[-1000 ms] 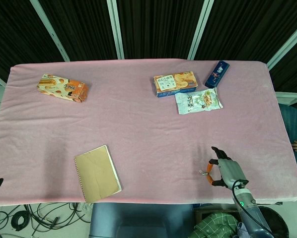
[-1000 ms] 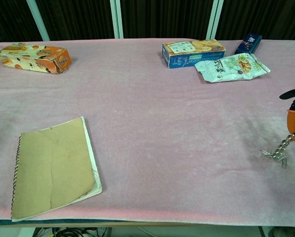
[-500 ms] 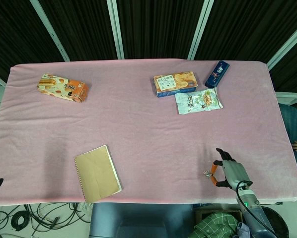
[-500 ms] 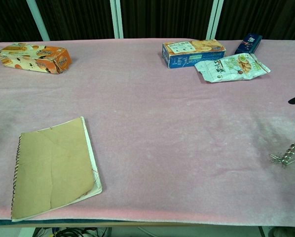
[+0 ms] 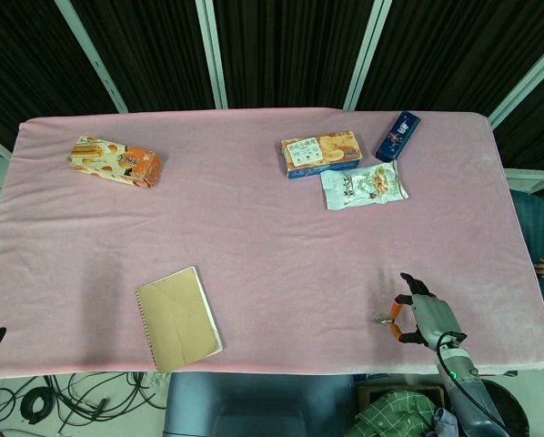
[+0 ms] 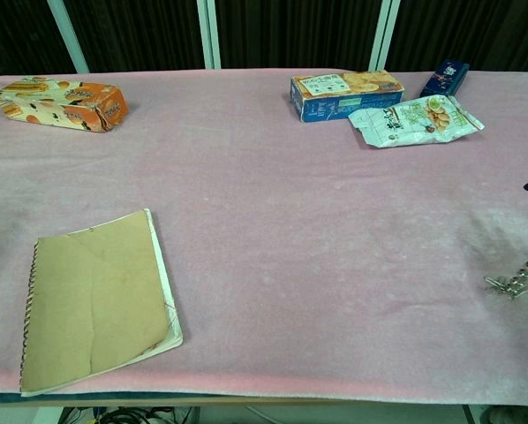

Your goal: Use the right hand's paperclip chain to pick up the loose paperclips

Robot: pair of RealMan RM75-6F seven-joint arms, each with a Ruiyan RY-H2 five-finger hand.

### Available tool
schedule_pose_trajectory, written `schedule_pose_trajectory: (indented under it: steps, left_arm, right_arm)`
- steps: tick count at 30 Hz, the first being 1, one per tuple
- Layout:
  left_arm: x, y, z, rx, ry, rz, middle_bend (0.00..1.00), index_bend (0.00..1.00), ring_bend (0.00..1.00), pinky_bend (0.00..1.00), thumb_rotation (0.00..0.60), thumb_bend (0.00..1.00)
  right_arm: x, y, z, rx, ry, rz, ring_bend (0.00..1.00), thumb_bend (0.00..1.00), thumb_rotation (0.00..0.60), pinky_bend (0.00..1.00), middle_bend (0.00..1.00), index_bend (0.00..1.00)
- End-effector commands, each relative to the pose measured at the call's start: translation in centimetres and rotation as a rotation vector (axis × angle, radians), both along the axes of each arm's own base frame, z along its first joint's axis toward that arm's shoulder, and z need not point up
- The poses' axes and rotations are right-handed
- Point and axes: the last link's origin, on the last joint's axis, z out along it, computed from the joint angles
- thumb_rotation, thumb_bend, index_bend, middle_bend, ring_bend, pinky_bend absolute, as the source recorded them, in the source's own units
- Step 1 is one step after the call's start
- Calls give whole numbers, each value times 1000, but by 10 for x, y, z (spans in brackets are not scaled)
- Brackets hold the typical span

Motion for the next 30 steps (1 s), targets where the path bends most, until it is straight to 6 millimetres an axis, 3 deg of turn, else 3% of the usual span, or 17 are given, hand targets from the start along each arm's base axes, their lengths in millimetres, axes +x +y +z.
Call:
schedule_pose_trajectory:
  steps: [1, 14, 30]
  left_arm:
    - [0, 0, 0, 0, 0, -1, 0, 30, 0, 0, 600, 224]
    - [0, -1, 1, 3, -3, -3, 0, 30, 0, 0, 600, 224]
    - [-1, -1, 2, 0, -4, -2, 0, 30, 0, 0, 600, 224]
  right_arm:
    - [3, -1, 2, -6, -6, 10, 7, 317, 600, 187, 0, 572]
    - [25, -21, 12, -49, 1, 62, 7, 318, 600, 187, 0, 572]
    - [50, -84, 26, -124, 196, 129, 6, 319, 600, 187, 0, 575]
